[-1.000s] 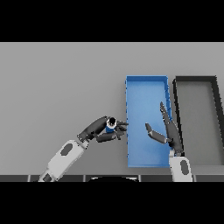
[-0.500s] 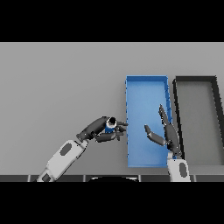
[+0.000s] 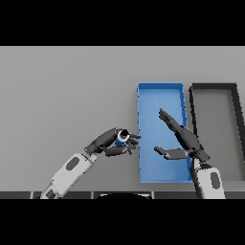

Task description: Pick up the blue pipe and place it into the blue bin.

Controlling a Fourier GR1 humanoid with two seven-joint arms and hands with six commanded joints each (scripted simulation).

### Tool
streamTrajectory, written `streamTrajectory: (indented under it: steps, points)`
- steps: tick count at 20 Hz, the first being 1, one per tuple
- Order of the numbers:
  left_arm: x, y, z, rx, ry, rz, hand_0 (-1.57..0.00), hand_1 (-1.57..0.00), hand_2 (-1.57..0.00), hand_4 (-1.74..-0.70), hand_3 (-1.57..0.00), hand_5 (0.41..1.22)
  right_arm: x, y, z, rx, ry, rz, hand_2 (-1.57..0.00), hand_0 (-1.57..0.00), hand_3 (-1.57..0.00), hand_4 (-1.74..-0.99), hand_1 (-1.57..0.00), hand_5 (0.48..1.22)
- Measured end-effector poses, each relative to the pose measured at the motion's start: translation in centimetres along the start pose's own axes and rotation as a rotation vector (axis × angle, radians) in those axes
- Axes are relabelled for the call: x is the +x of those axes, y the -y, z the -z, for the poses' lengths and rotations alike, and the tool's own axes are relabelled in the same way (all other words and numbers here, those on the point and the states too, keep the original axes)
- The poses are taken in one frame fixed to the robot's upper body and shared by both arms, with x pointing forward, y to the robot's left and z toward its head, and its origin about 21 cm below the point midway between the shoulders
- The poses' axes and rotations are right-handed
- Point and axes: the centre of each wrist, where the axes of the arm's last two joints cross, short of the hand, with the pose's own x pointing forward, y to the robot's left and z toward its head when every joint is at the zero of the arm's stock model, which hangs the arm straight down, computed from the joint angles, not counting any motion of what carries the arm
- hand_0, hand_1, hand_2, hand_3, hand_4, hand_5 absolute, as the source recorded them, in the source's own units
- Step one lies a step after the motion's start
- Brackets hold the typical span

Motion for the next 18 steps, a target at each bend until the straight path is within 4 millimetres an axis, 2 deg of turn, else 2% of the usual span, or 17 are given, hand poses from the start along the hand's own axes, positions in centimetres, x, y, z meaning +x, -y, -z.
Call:
streamTrajectory:
  steps: [1,4,9,13,15,18]
  points:
    - [0.0,0.5,0.3,-0.002,-0.009,-0.006,-1.57,-1.57,-1.57,-1.73,-1.44,1.221,0.7,-0.4,0.6,0.051,0.005,-0.008,0.0,0.0,0.0,-1.297,0.0,0.523]
    - [0.1,-0.1,0.4,-0.002,-0.013,0.009,-1.57,-1.57,-1.57,-1.73,-1.44,1.221,3.0,-0.7,2.2,0.175,0.031,-0.025,0.0,0.0,0.0,-1.297,0.0,0.522]
    - [0.1,-0.3,0.4,-0.008,-0.011,0.009,-1.57,-1.57,-1.57,-1.73,-1.44,1.221,5.4,-2.1,5.3,0.35,0.071,-0.085,0.0,0.0,0.0,-1.304,0.0,0.532]
    - [-0.2,-0.6,0.5,-0.017,0.005,0.0,-1.57,-1.57,-1.57,-1.73,-1.47,1.221,5.6,-2.9,7.9,0.436,0.071,-0.109,0.0,0.0,0.0,-1.26,0.0,0.531]
    - [-0.5,-0.5,0.4,-0.027,0.024,-0.01,-1.57,-1.57,-1.57,-1.73,-1.49,1.221,5.9,-4.0,9.0,0.486,0.087,-0.094,0.0,0.0,0.0,-1.241,0.0,0.532]
    - [-0.7,-0.7,0.7,-0.035,0.006,-0.019,-1.57,-1.57,-1.57,-1.73,-1.52,1.221,5.7,-4.8,10.8,0.508,0.042,-0.11,0.0,0.0,0.0,-1.225,0.0,0.515]
